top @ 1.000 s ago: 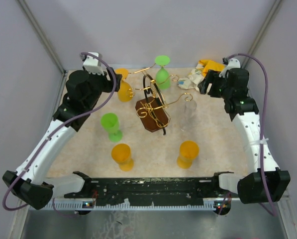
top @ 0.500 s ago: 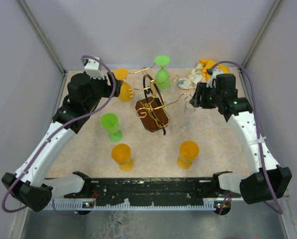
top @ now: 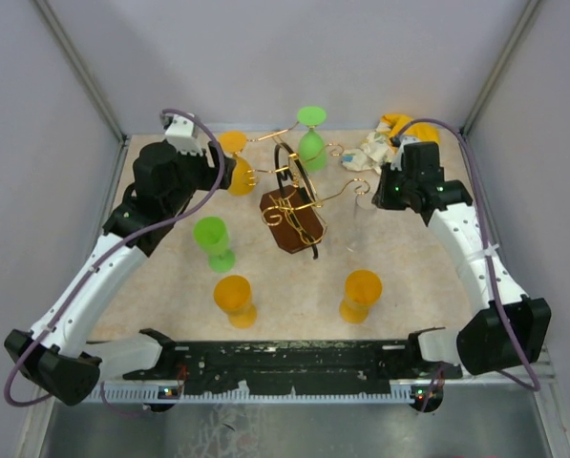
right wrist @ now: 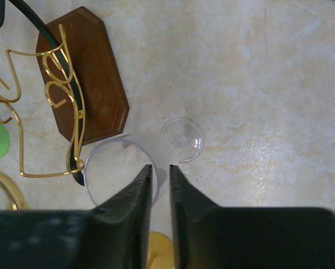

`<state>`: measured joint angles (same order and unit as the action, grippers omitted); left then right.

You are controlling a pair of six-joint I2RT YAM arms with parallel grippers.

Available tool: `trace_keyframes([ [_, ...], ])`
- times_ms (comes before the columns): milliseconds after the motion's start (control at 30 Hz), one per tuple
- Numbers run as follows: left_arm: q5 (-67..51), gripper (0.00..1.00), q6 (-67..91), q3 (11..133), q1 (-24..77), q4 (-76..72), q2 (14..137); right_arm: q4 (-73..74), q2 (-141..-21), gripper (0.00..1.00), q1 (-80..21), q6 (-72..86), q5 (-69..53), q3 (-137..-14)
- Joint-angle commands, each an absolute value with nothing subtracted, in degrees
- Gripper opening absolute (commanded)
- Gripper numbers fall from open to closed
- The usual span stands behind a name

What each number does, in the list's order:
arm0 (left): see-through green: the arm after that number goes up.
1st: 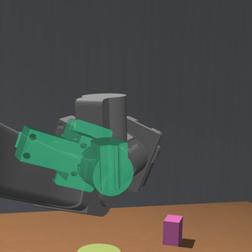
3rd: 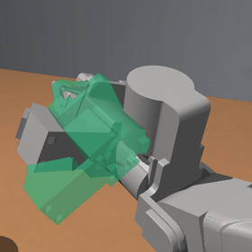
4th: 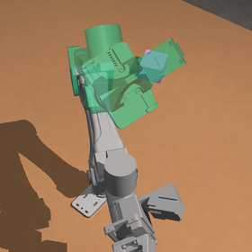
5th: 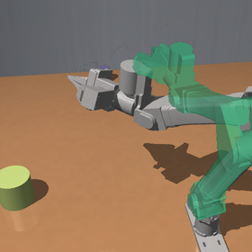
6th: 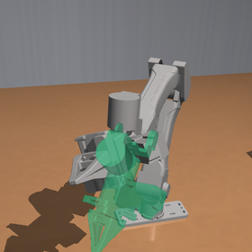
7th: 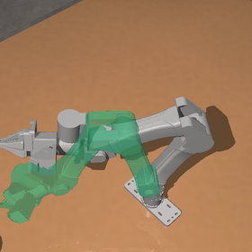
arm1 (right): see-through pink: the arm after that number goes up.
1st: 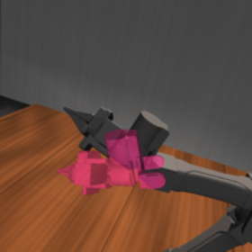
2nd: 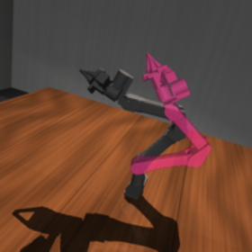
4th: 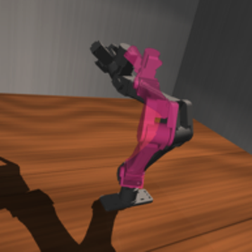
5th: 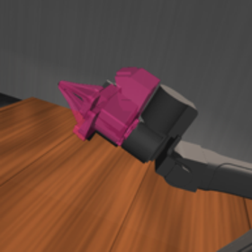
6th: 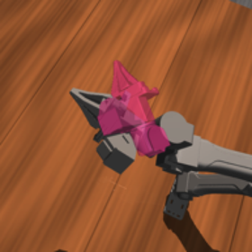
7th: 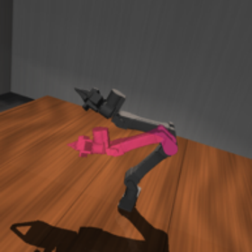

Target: Place the wine glass upside down on the wine glass rack

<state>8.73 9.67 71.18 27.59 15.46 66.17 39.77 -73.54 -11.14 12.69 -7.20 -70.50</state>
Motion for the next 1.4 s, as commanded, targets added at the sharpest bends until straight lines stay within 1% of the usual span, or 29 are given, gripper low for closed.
trace_keyframes([
  [0,7.49,0.75,10.00,71.28,27.29,14.68,66.35,37.62,-75.10,0.04,-11.41,11.69,-6.06,-70.59],
  [33,7.41,0.75,10.13,71.16,27.25,14.56,66.36,37.60,-75.17,0.00,-11.42,11.61,-5.69,-70.77],
  [167,7.52,0.76,12.05,71.74,27.25,14.24,66.34,39.21,-74.11,0.00,-11.41,10.87,-0.18,-72.90],
  [300,6.40,0.86,18.43,74.16,27.28,13.65,67.77,41.30,-72.15,0.00,-11.41,9.41,9.29,-78.83],
  [367,6.67,0.88,21.92,76.79,27.16,14.64,69.40,41.14,-71.58,0.00,-11.41,8.62,13.71,-82.32],
  [533,8.57,0.88,30.69,86.89,27.17,21.17,73.59,39.94,-72.63,0.00,-11.40,5.30,24.49,-92.08],
  [600,7.60,0.88,33.90,89.88,27.10,22.37,74.57,35.59,-71.70,0.00,-11.37,3.63,23.94,-92.43],
  [700,5.29,0.88,41.06,90.85,26.67,21.07,74.52,26.06,-68.45,0.00,-11.41,1.55,17.61,-90.09],
  [867,-2.00,0.85,58.47,84.66,23.74,13.47,72.33,7.05,-63.11,0.00,-12.31,0.10,7.85,-82.26],
  [967,-6.55,0.81,67.12,79.94,22.24,7.79,71.26,-5.08,-60.07,0.00,-14.52,1.26,4.51,-75.88],
  [1033,-7.14,0.80,70.95,76.26,22.13,2.91,69.85,-10.26,-59.48,0.00,-18.35,-0.56,5.76,-73.46],
  [1133,-6.14,0.78,75.33,72.15,22.04,-2.91,67.94,-14.27,-60.60,0.00,-26.05,-5.97,9.51,-72.51],
  [1367,-0.35,0.81,76.22,70.01,21.82,-1.88,63.53,-25.31,-62.16,0.00,-36.99,-10.35,13.70,-68.34],
])
